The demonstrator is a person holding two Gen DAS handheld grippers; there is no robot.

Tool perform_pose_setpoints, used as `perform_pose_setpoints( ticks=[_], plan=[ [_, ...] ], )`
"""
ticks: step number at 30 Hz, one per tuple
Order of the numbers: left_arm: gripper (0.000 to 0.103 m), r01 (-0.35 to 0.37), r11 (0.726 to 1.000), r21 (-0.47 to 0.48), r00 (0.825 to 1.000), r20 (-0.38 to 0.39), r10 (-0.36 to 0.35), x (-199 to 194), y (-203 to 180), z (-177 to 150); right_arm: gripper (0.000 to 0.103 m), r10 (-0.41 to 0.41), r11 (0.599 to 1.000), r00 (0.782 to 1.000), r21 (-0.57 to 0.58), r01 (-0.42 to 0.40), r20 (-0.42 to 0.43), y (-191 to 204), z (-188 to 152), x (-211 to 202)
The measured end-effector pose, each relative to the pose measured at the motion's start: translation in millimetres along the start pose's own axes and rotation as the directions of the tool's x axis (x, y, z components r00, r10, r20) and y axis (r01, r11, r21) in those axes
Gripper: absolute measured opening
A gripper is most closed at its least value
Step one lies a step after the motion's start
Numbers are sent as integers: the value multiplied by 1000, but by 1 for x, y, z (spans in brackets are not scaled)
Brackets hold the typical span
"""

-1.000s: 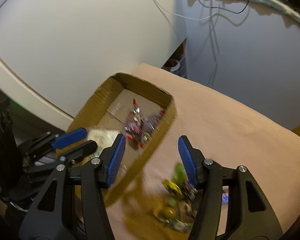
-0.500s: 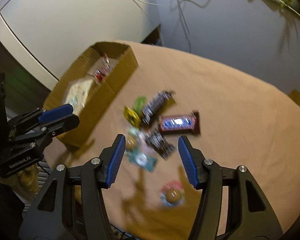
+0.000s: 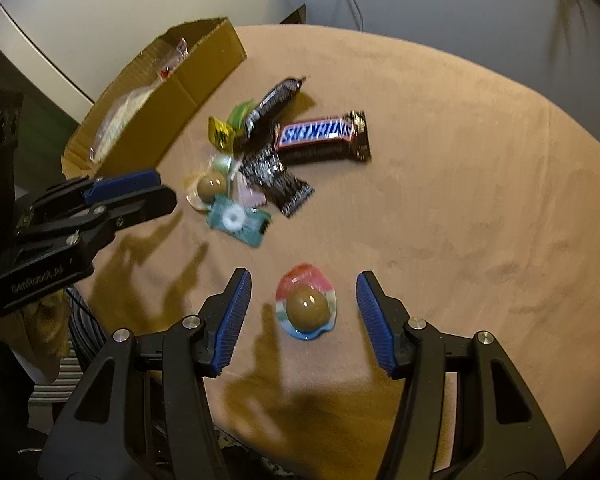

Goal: Organize snacks

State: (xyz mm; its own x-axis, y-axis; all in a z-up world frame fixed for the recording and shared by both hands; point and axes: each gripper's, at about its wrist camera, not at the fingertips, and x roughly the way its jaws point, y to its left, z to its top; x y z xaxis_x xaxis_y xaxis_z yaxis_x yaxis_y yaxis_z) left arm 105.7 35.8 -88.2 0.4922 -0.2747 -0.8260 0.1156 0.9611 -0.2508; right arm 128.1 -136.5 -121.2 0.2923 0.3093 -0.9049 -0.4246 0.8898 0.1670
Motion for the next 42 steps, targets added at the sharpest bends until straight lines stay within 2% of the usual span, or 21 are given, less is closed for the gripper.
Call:
perform_pose_setpoints(
  ticks=[7, 15, 19, 24, 26, 27, 28, 30, 31, 36, 39, 40, 42],
  plan=[
    [34, -44, 999, -17, 998, -34, 44, 23, 4, 1, 57, 1, 1000, 1000, -19, -1, -25, 0, -10, 13],
    [34, -68, 998, 19, 996, -53, 69, 33, 0, 0, 57, -32, 997, 999, -72, 29, -39, 7, -10, 23],
    [25, -92, 994, 57, 994, -48, 95, 33, -5, -2, 57, -65, 992, 997, -109, 61, -39, 13, -10, 25],
    [24, -97, 992, 78, 994, -47, 101, 37, -8, 1, 39, -151, 972, 988, -188, 143, -28, 27, -15, 28],
    [23, -95, 992, 78, 994, -46, 99, 36, -7, 0, 37, -155, 970, 987, -191, 148, -26, 27, -15, 26],
    [20, -95, 992, 78, 994, -45, 98, 35, -7, 0, 37, -153, 972, 988, -187, 145, -27, 26, -15, 26],
    [10, -93, 993, 76, 994, -44, 96, 34, -6, 0, 37, -147, 974, 989, -180, 140, -28, 25, -14, 25],
    [8, -83, 994, 71, 995, -44, 87, 31, -5, 0, 33, -135, 978, 990, -166, 129, -28, 21, -13, 24],
    [8, -81, 994, 71, 995, -44, 84, 30, -3, -1, 27, -135, 978, 991, -162, 129, -26, 19, -13, 23],
    [8, -61, 997, 44, 997, -45, 63, 31, 2, -2, 28, -123, 982, 992, -145, 117, -31, 13, -12, 23],
    [16, -52, 997, 51, 998, -36, 54, 28, 0, -4, 28, -121, 983, 992, -145, 115, -30, 11, -12, 23],
    [25, -60, 997, 54, 998, -34, 62, 28, -1, -5, 28, -119, 983, 992, -144, 114, -30, 11, -12, 23],
    [31, -69, 996, 62, 997, -28, 71, 29, -4, -4, 28, -117, 984, 993, -142, 111, -31, 10, -13, 22]
  ],
)
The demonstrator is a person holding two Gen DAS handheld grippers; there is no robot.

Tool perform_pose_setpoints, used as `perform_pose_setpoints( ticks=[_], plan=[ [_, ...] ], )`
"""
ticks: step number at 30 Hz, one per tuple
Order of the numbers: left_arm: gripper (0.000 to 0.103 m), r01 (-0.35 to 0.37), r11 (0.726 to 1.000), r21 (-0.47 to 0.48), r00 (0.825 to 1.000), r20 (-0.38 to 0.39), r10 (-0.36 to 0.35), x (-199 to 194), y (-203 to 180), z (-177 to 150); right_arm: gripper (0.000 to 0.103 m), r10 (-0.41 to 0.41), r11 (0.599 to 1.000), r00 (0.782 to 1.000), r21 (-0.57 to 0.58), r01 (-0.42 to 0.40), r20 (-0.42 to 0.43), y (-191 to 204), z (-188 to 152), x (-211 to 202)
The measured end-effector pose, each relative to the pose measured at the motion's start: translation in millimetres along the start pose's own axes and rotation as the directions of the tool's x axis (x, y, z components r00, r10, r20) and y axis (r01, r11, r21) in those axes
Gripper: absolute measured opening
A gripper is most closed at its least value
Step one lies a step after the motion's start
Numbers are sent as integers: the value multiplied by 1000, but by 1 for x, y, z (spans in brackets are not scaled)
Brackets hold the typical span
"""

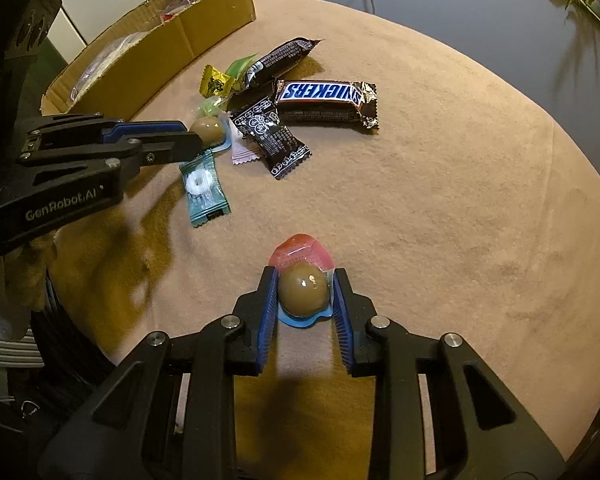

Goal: Organize snacks

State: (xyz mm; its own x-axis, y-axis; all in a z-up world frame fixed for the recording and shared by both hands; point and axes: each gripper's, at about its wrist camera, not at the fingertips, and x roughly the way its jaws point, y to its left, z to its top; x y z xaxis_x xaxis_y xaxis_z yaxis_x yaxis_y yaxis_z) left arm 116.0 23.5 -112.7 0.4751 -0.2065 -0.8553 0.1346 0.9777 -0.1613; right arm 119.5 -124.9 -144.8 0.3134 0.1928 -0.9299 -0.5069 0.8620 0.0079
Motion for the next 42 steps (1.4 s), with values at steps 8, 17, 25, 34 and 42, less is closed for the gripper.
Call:
perform_pose_setpoints(
  ticks=[8, 17, 25, 34, 42],
  plan=[
    [31, -73, 994, 77, 997, 18, 72, 13, -16, 6, 29, -7, 1000, 1000, 0, 7, 4, 2, 1, 1],
    [23, -66, 995, 78, 997, 44, 62, 12, -14, 4, 29, -5, 1000, 1000, 2, 5, 16, 1, -1, 0],
    [23, -54, 996, 66, 997, 51, 51, 7, -10, -1, 28, -3, 1000, 999, 31, 1, 37, -7, -7, -6],
    [23, -23, 998, 53, 995, 101, 17, -24, 0, 2, 28, 14, 999, 996, 50, -18, 87, -10, -1, -30],
    [23, -8, 1000, 14, 987, 161, 6, -55, 20, 12, 28, 29, 999, 991, 35, -34, 131, 1, 25, -49]
  ],
)
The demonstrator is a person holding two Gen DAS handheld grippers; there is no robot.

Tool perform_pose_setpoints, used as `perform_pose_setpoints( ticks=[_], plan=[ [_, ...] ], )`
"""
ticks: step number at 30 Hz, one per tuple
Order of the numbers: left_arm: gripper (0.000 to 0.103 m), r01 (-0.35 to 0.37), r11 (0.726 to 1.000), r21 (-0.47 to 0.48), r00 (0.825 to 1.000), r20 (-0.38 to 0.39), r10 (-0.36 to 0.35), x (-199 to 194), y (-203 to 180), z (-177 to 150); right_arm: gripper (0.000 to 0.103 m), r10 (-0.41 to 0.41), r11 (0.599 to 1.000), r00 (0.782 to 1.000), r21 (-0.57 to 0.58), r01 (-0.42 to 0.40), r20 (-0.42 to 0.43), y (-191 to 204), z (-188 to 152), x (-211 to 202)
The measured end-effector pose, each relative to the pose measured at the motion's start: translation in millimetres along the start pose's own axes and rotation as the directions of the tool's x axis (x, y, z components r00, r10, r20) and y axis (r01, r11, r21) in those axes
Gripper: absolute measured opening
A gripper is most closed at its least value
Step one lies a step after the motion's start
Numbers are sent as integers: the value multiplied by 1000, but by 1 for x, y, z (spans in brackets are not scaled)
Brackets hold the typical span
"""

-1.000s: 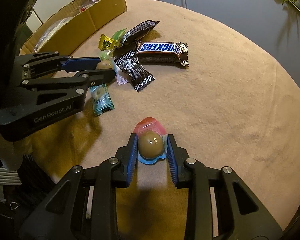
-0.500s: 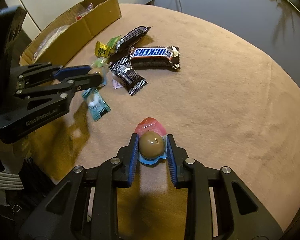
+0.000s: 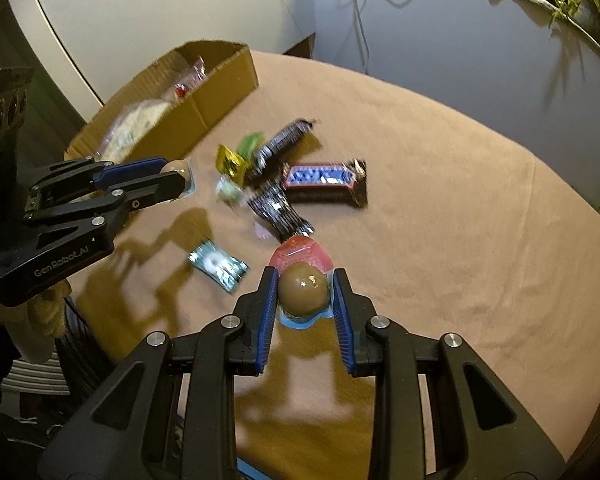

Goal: Organize snacks
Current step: 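Carry both chocolates to the cardboard box and release them inside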

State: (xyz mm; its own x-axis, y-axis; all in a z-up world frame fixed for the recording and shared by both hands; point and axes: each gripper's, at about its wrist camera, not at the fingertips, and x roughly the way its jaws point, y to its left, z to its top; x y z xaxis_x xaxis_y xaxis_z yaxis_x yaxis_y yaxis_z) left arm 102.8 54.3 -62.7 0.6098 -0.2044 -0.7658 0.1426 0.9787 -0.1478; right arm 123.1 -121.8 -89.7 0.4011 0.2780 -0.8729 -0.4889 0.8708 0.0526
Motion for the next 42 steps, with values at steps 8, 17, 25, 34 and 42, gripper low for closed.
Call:
perform_pose_setpoints(
  ticks=[8, 17, 25, 34, 42],
  plan=[
    [23, -32, 999, -32, 998, 45, 34, -25, 30, 6, 28, 33, 999, 999, -35, -31, 41, 27, 28, -13],
    [23, -81, 994, -75, 995, 59, 86, -42, 70, 2, 28, 97, 992, 994, -83, -93, 49, 68, 66, -4],
    [23, -110, 986, -123, 991, 58, 118, -49, 104, -3, 28, 159, 980, 987, -128, -153, 33, 111, 93, 18],
    [23, -130, 980, -152, 989, 48, 139, -49, 131, -7, 28, 196, 967, 981, -165, -192, 5, 146, 114, 43],
    [23, -139, 976, -165, 988, 40, 147, -48, 142, -8, 29, 208, 964, 978, -164, -208, -19, 150, 124, 64]
  ],
)
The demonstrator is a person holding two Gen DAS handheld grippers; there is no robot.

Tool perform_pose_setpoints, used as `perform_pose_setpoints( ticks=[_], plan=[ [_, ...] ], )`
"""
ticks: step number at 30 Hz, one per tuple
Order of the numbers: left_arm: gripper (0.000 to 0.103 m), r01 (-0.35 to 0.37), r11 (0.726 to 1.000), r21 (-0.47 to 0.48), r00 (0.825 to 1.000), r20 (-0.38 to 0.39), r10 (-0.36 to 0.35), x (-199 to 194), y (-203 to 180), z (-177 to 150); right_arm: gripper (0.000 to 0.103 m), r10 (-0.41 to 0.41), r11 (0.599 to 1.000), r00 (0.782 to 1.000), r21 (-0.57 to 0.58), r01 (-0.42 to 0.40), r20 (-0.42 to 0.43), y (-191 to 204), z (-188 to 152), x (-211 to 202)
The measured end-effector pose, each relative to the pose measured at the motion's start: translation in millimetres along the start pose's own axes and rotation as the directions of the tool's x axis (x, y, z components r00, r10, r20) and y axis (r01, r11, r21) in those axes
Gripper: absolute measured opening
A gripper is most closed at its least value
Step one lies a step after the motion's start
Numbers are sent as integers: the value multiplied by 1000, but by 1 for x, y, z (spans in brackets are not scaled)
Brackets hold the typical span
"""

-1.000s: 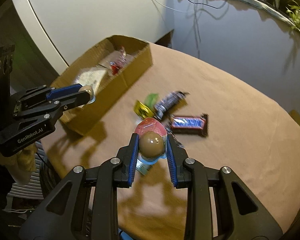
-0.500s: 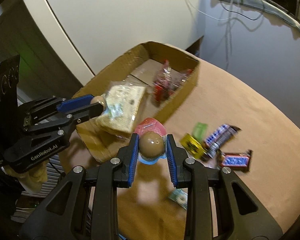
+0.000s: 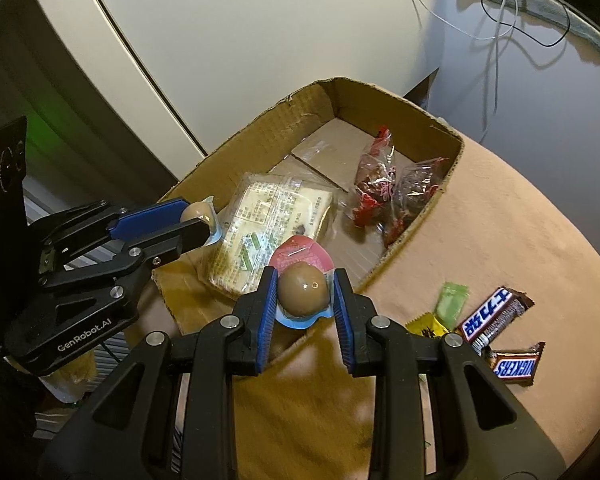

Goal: Organize snacks
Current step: 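Carry both chocolates to the cardboard box and release them inside, then grasp the teal mint packet with the left tool while the right tool grasps the black wrapped candy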

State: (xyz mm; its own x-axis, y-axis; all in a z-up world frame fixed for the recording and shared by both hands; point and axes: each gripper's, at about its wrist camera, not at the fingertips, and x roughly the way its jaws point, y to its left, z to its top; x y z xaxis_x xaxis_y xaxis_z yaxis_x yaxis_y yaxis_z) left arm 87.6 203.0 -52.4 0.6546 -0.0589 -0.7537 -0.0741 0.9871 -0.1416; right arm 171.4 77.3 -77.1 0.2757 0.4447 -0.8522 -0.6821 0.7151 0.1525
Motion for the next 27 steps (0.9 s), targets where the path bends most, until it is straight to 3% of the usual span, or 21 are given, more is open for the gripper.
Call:
perform_pose_setpoints(
  ticks=[5, 7, 11, 19, 27],
  plan=[
    [25, -8, 1000, -13, 1000, -2, 8, 1, 2, 1, 30, 3, 1000, 1000, 4, -3, -1, -1, 2, 2],
    [31, -10, 1000, -18, 1000, -3, 10, 1, 3, 2, 31, 2, 1000, 1000, 8, -2, 1, -2, 3, 2],
    [33, -13, 1000, -23, 1000, 3, 13, -1, 3, 2, 54, 4, 1000, 1000, 24, -5, 23, -7, 4, -3],
    [33, -2, 1000, -5, 1000, 13, 2, -5, -7, 3, 56, -12, 999, 999, 36, 11, 40, -12, 0, -17],
    [33, 45, 998, 43, 999, 18, -46, -14, -42, -3, 56, -53, 996, 997, 67, 50, 50, -38, -22, -41]
  ],
)
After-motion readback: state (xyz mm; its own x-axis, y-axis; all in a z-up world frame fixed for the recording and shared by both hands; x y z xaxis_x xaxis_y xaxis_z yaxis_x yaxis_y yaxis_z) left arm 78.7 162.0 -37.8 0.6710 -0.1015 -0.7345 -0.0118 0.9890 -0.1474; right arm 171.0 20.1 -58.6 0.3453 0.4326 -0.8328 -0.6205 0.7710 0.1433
